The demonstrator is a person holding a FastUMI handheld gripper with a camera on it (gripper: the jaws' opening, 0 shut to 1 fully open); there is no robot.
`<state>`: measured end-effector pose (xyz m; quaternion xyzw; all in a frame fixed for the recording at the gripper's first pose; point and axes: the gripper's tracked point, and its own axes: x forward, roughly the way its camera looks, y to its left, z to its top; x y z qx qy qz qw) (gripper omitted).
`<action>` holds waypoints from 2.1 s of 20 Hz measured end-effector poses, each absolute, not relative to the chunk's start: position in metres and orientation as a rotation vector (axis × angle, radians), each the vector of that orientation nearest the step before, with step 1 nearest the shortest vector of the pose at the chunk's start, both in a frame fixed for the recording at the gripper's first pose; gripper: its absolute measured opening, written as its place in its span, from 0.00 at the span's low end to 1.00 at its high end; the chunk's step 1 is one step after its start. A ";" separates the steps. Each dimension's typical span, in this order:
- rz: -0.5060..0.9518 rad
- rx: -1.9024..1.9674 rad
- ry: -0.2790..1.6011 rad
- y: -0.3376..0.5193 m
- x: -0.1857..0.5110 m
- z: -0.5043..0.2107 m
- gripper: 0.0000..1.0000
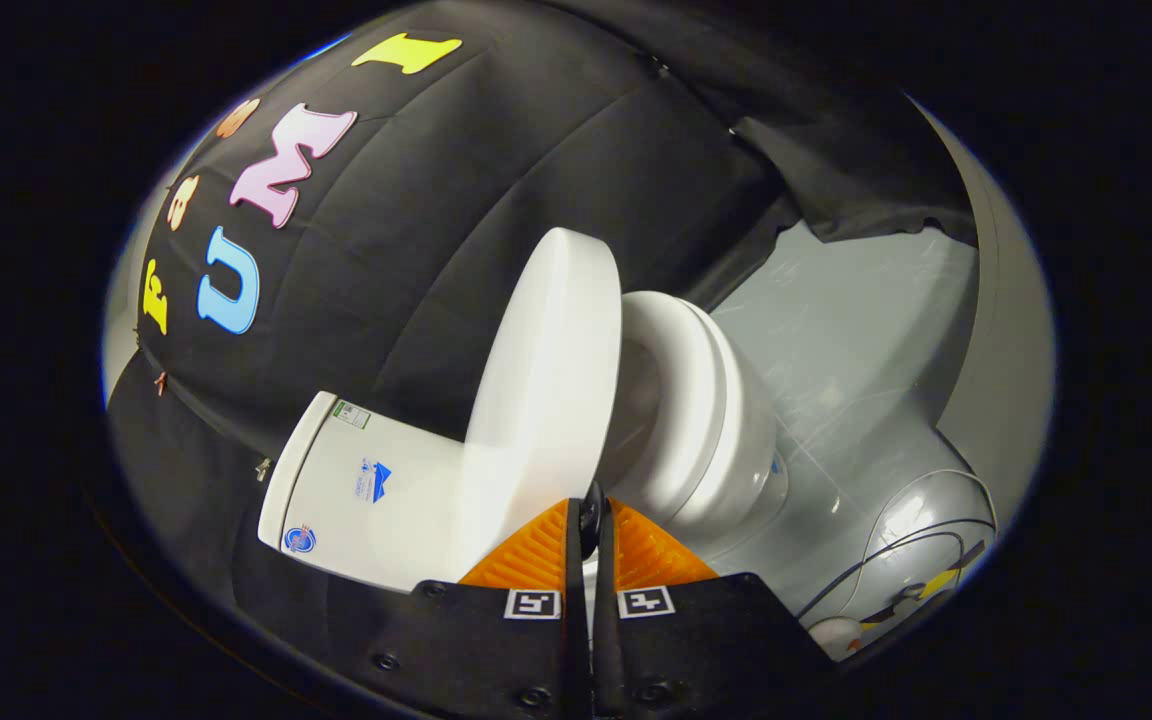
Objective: Open the toilet lid.
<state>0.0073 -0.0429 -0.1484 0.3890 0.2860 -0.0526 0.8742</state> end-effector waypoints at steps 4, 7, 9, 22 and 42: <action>-0.096 0.786 0.574 -0.031 0.011 -0.121 0.06; -0.079 0.760 0.572 -0.019 0.012 -0.101 0.06; -0.080 0.726 0.570 -0.010 0.016 -0.088 0.06; -0.068 0.570 0.547 0.037 0.020 -0.039 0.06; -0.055 0.389 0.529 0.154 0.038 0.026 0.08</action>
